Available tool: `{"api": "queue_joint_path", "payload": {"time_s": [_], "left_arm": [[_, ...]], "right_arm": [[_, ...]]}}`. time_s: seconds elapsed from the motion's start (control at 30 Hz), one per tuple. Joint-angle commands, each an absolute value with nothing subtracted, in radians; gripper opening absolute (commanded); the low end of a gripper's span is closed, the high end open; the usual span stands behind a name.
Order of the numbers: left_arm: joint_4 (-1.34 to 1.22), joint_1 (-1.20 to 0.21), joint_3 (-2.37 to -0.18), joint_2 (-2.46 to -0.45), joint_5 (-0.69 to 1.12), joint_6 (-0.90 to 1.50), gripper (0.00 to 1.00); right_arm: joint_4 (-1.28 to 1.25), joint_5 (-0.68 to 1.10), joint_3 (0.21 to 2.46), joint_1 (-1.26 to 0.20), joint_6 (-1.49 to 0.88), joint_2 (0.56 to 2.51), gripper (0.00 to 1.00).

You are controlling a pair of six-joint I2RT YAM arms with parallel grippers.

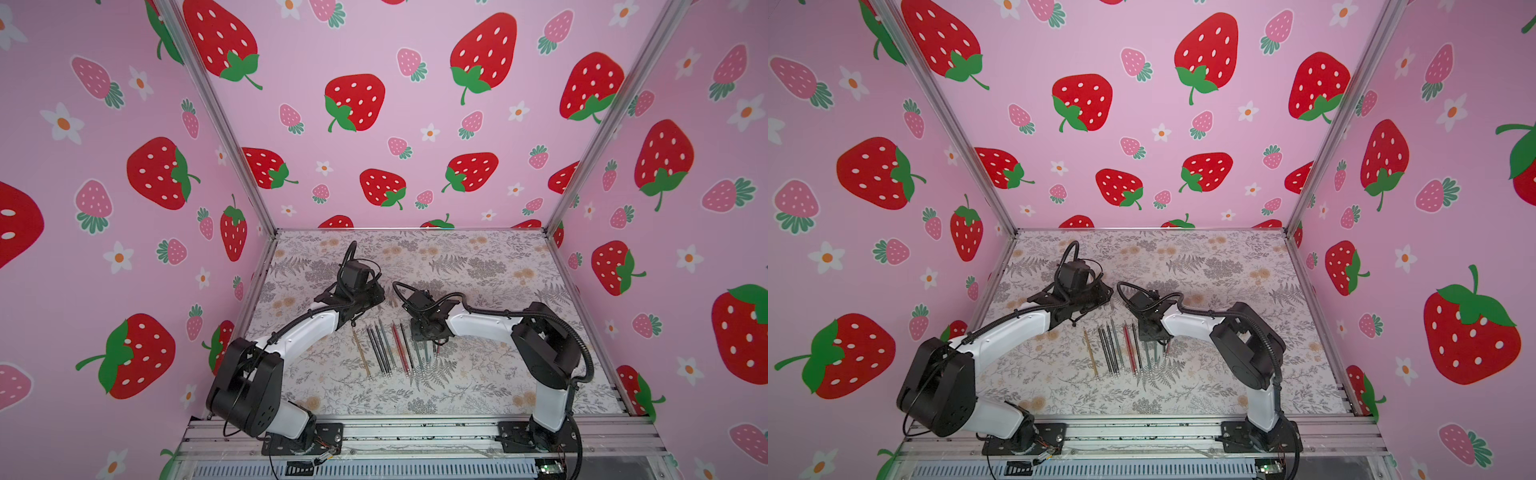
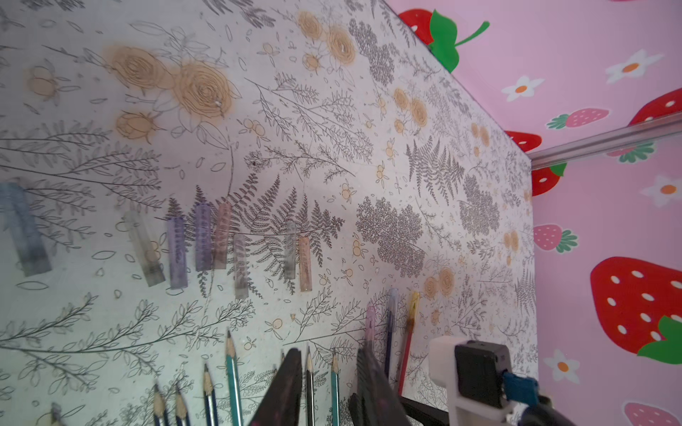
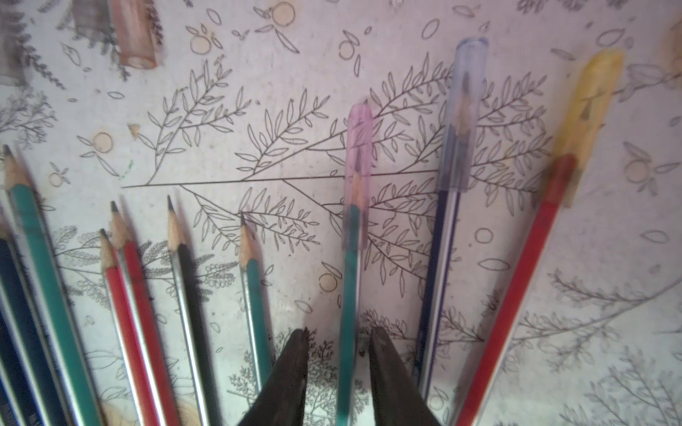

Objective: Remove the protective cover of the pencils
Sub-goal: Pick up the pencil from the center of the board.

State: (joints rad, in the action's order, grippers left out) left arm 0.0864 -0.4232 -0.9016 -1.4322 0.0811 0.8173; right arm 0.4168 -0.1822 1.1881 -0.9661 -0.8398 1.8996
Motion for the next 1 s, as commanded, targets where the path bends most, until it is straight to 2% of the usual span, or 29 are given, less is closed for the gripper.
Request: {"api": "queue_joint_path", "payload": {"time_s": [0.0,0.3,0.5,0.97], "left_arm": [[0.032,-0.407,-0.836,-1.337,0.021,0.864,0.33],[0.02,-0.362,-0.739,-1.184,-0.018,0.86,0.38],[0.002,-0.328,-0.733,-1.178,0.115,0.842,0.43],[-0.175,-0.319,-0.715,-1.366,0.357,0.875,0.44]], "right_arm": [[0.499,-0.159,1.165,-0.965,-0.857,1.967,0.29],[0.5,-0.16,1.169,-0.971,-0.861,1.968,0.1],[0.463,-0.137,1.175,-0.971,-0.83,1.945,0.0],[0.334,-0.164,1.117,-0.993,-0.729,1.713,0.0]]}}
